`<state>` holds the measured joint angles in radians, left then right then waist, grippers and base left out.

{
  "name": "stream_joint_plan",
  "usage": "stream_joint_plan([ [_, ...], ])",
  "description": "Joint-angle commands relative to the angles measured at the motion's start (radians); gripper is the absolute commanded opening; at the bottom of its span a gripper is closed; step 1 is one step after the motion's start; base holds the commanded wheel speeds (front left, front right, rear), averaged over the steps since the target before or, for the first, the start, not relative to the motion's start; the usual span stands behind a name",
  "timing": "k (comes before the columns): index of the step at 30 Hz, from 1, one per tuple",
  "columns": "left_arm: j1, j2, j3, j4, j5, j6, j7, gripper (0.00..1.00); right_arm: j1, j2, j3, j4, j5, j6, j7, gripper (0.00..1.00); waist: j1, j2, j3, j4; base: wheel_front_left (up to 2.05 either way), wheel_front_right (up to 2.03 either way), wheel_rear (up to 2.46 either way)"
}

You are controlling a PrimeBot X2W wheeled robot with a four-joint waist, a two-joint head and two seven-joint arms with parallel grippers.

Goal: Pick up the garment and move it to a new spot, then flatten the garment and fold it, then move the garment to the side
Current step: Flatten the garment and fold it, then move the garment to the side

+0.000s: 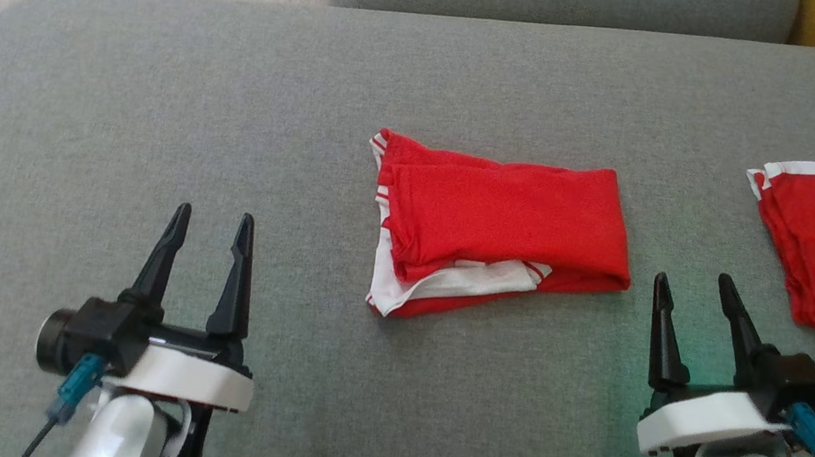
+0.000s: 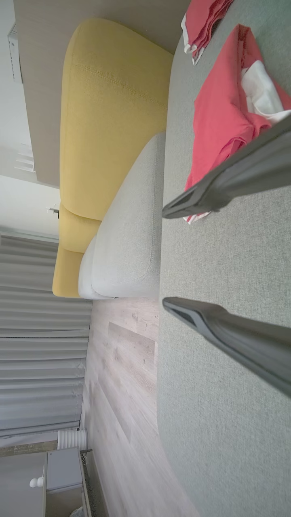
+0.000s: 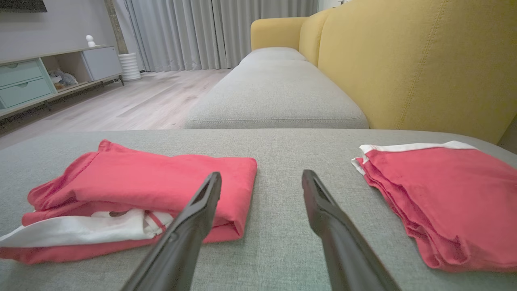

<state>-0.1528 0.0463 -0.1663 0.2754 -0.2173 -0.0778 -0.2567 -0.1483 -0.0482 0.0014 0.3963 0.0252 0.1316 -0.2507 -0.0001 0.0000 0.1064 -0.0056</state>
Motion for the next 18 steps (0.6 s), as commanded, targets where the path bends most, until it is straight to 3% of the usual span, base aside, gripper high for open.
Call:
stream_joint_plan([
  [1,-0.016,0.004,0.031,-0.037,-0.001,0.008,-0.005,1.00,-0.037,-0.002,0.022,-0.035,-0.006,-0.001,-0.011,1.00,0.0001,0.0000,0.003,0.000,0.00,0.00,0.00],
  [10,-0.056,0.004,-0.003,-0.024,-0.001,0.005,-0.005,1.00,-0.128,-0.002,0.005,-0.010,-0.011,-0.001,0.060,1.00,0.0001,0.0000,0.043,0.044,0.00,0.00,0.00],
  [18,-0.090,0.004,-0.034,-0.014,-0.007,0.006,-0.005,1.00,-0.265,-0.002,-0.035,0.163,0.071,-0.001,0.215,1.00,0.0001,0.0000,0.111,0.105,0.00,0.00,0.00],
])
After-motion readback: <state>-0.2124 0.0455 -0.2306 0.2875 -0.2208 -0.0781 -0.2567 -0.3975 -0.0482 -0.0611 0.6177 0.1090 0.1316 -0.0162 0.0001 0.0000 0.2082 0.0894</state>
